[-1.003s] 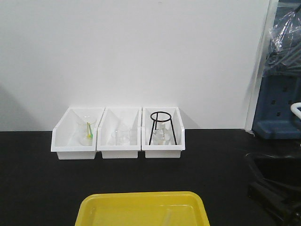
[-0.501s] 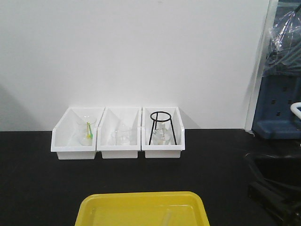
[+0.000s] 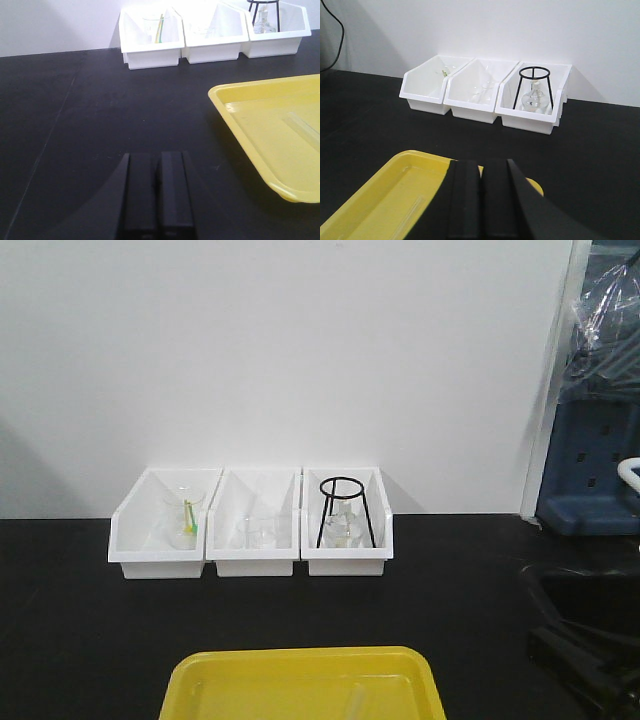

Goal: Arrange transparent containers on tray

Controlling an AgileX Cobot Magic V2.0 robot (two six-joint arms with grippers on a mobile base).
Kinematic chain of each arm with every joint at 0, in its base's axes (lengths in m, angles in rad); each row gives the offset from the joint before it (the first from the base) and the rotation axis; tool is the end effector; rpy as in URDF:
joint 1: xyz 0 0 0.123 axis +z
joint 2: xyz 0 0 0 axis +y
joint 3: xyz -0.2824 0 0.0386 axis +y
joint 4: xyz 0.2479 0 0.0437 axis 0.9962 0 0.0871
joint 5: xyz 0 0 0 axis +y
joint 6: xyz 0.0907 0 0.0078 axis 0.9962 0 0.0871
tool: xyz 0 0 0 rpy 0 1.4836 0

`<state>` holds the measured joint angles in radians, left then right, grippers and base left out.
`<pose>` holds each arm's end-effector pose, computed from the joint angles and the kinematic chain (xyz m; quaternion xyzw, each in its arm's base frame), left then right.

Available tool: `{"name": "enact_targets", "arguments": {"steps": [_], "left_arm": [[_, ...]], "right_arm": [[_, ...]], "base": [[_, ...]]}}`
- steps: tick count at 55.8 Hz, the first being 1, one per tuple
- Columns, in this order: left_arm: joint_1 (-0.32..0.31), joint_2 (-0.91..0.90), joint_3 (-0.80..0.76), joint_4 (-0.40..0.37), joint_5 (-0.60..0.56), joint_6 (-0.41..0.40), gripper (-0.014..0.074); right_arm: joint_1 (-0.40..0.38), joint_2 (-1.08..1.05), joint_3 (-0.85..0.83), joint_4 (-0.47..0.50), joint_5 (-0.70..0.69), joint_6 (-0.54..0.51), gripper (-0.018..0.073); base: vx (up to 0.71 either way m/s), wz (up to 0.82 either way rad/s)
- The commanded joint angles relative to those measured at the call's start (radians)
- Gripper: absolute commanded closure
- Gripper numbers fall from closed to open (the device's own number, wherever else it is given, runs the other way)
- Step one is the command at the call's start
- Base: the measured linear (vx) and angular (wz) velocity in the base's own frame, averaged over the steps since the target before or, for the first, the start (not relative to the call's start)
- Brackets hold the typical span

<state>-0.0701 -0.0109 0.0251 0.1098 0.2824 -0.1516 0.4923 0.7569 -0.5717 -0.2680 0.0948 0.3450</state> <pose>0.0548 -0.0010 0.1798 -0.0003 0.7766 -0.0247 0.6295 0.1441 0.0747 0.3250 -0.1507 0.7559 0.1700 0.6140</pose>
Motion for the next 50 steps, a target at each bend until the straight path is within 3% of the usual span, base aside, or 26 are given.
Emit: {"name": "enact_targets", "arguments": {"steps": [1, 13, 21, 26, 36, 50], "left_arm": [[0.002, -0.014, 0.038, 0.004, -0.079, -0.011, 0.0597], [0.002, -0.014, 0.038, 0.004, -0.079, -0.011, 0.0597], [0.002, -0.014, 0.038, 0.004, -0.079, -0.011, 0.0597], [0.002, -0.014, 0.038, 0.004, -0.079, -0.011, 0.0597], [0.002, -0.014, 0.038, 0.004, -0.079, -0.011, 0.0597], [0.002, -0.014, 0.038, 0.004, -0.076, -0.011, 0.0597]], "right_arm": [[-0.004, -0.008, -0.028, -0.013, -0.079, -0.012, 0.0571], [-0.055, -0.108, 0.053, -0.004, -0.059, -0.027, 0.0571], [-0.194, -0.269, 0.218, 0.054, -0.066, -0.092, 0.0571], [-0.296, -0.404, 0.332, 0.113, -0.067, -0.185, 0.0571], [-0.42, -0.631, 0.506, 0.24, -0.068, -0.345, 0.0571], [-0.441, -0.772, 0.611, 0.227, 0.0, -0.345, 0.0571]], "base": [[0.0, 0.0], [0.0, 0.0], [0.0, 0.0], [0.0, 0.0], [0.0, 0.0], [0.0, 0.0]]}}
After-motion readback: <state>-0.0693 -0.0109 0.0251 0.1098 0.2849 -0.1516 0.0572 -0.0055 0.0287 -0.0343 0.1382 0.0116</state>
